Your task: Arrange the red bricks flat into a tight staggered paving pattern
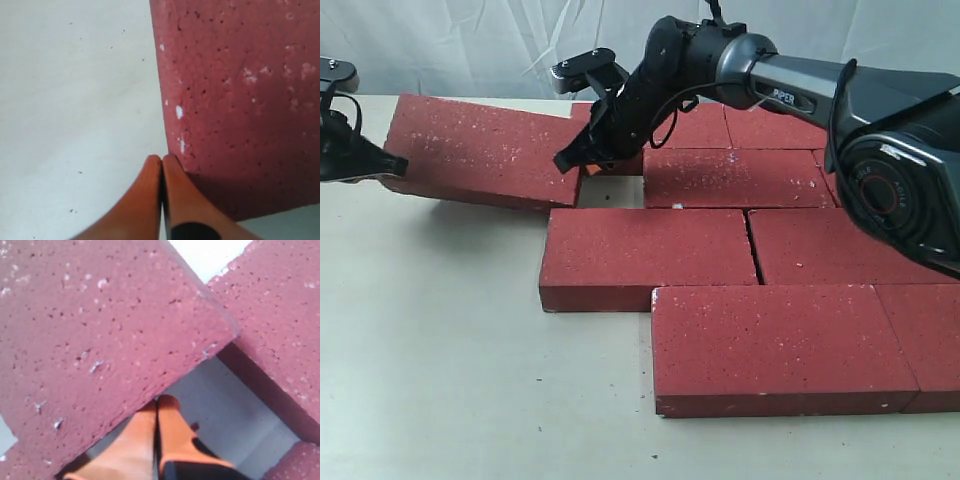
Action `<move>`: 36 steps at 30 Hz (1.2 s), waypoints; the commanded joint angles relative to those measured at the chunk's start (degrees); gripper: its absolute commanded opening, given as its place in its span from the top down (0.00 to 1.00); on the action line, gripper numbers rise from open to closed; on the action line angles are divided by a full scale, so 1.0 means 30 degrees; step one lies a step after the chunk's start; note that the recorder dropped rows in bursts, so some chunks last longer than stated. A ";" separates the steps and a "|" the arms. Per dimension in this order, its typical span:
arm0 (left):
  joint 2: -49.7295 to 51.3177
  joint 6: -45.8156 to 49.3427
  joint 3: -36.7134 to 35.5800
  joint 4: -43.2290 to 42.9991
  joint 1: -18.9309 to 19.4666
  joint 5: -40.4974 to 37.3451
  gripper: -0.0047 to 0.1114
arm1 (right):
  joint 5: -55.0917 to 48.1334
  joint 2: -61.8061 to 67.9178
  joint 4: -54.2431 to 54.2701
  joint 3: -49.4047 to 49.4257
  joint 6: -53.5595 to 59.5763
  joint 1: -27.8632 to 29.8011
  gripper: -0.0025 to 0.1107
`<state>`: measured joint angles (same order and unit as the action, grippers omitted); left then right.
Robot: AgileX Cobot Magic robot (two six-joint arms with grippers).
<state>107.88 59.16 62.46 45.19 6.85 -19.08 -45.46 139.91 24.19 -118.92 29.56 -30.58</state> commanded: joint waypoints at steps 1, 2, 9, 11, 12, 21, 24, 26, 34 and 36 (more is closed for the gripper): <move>0.0040 -0.0092 -0.0080 0.0387 0.0279 -0.1836 0.96 | 0.0477 0.0215 0.0937 -0.0436 0.0074 -0.0498 0.99; 0.0040 -0.0092 -0.0080 0.0297 0.0356 -0.2295 0.96 | 0.0350 0.0213 0.0058 -0.0436 -0.0678 -0.0498 0.99; 0.0382 -0.0173 -0.0086 -0.0589 0.1305 -0.2630 0.96 | -0.0487 0.0213 -0.5303 -0.0436 -0.4376 -0.0498 0.99; 0.0382 -0.0222 -0.0086 -0.0360 0.1732 -0.2630 0.96 | -0.0656 0.0213 -0.5303 -0.0436 -0.4376 -0.0498 0.99; 0.0382 -0.0222 -0.0086 -0.0265 0.1901 -0.2630 0.96 | -0.0656 0.0213 -0.5303 -0.0436 -0.4376 -0.0498 0.99; 0.0318 -0.0095 -0.0086 0.0950 0.2654 -0.1956 0.96 | 0.1067 0.0213 -0.2866 -0.0484 -0.3255 -0.1155 0.99; 0.0318 -0.0021 -0.0086 0.0950 0.2654 -0.1601 0.96 | 0.0858 0.0213 -0.3321 -0.0484 -0.3215 -0.1636 0.99; 0.0318 -0.0021 -0.0086 0.0914 0.2654 -0.1341 0.96 | 0.0783 0.0213 -0.3885 -0.0484 -0.3215 -0.1820 0.99; 0.0818 -0.0021 -0.0086 0.1152 0.2654 0.0435 0.96 | 0.0683 0.0040 -0.6010 -0.0484 -0.3663 -0.1899 0.99; 0.1627 -0.0021 -0.0086 0.1152 0.2654 0.0295 0.96 | 0.0683 0.0156 -0.6671 -0.0484 -0.3664 -0.1826 0.99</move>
<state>110.64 59.03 62.23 47.79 14.67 -18.58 -43.66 140.61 5.87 -119.89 17.98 -36.29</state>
